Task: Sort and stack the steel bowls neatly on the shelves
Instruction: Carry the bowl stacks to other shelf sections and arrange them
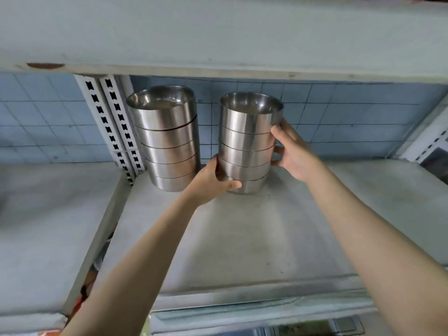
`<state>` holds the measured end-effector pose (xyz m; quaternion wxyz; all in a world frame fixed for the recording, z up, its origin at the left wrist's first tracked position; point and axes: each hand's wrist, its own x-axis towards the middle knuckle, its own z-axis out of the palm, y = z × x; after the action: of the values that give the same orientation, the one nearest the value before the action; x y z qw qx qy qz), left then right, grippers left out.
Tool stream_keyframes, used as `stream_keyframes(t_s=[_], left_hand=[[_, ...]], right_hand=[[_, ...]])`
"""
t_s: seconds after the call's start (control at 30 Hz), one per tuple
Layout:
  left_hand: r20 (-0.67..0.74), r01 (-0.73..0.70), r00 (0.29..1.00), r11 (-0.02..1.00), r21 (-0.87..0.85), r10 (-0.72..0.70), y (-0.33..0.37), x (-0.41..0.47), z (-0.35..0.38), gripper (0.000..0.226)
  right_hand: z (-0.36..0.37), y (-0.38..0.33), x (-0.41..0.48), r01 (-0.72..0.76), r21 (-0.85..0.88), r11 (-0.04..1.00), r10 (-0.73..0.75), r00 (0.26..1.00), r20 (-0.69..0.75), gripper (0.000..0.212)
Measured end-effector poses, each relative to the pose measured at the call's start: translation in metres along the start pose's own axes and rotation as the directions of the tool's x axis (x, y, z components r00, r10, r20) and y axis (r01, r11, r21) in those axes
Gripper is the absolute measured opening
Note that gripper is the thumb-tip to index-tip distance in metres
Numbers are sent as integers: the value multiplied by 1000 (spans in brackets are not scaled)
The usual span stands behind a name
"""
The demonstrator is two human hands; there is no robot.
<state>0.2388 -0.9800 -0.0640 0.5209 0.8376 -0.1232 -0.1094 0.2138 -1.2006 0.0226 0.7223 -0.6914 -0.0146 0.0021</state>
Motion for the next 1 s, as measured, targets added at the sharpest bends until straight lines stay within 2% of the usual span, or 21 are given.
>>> stream_keyframes(t_s=[0.1,0.2,0.23,0.3,0.33,0.37,0.4,0.43,0.47,0.5,0.53,0.57,0.6,0.67,0.73,0.77,0.87,1.0], left_hand=[[-49,17,999,999,29,-16,-2,7,1,99],[-48,34,998,998,51,-31,1,7,3,97],[-40,43,998,994,103,-39,3,4,3,101],[-41,31,999,931,364,-17,17,-11,2,103],[-80,-26,994,883,469,72,26,-22,0,94],[-142,-119,965,848,517,222,35,-35,-6,77],[-222,-245,877,793,558,427,45,-49,-16,57],[-292,-342,731,702,624,617,55,-60,-27,43],[-341,-362,574,604,710,745,61,-66,-41,36],[-390,-314,453,553,772,802,66,-69,-55,36],[-465,-239,373,567,788,803,67,-66,-69,42],[-552,-184,345,631,753,759,70,-63,-82,55],[-636,-156,370,720,677,678,71,-60,-93,73],[-729,-130,528,890,438,436,70,-53,-110,105],[-705,-110,676,975,192,215,67,-48,-120,117],[-680,-101,715,986,132,164,66,-45,-123,115],[-655,-101,736,984,147,174,65,-43,-128,88],[-639,-147,733,971,187,233,67,-46,-132,82]], right_hand=[[0,-1,6,-11,-24,1000,12,999,34,69],[-5,-3,9,-19,-63,998,24,996,87,87],[-8,-4,10,-14,-69,998,21,994,104,87],[-10,-6,13,21,-98,995,-9,992,124,90],[-11,-8,16,53,-126,991,-39,993,111,96],[-10,-11,18,92,-154,984,-80,993,82,103],[-9,-15,20,126,-168,978,-119,992,50,108],[-8,-17,22,157,-174,972,-155,988,24,114],[-6,-21,24,188,-181,965,-190,982,7,120],[-3,-23,25,217,-197,956,-222,975,-2,123],[0,-24,27,237,-220,946,-246,969,-11,122],[3,-26,27,247,-240,939,-260,965,-25,119],[6,-26,27,252,-257,933,-273,961,-47,115],[9,-25,27,267,-282,922,-300,950,-82,106],[11,-23,25,279,-273,921,-313,946,-88,86],[13,-22,24,289,-264,920,-320,944,-83,73],[15,-23,21,302,-273,913,-335,938,-84,58],[14,-27,19,303,-308,902,-342,936,-84,58]])
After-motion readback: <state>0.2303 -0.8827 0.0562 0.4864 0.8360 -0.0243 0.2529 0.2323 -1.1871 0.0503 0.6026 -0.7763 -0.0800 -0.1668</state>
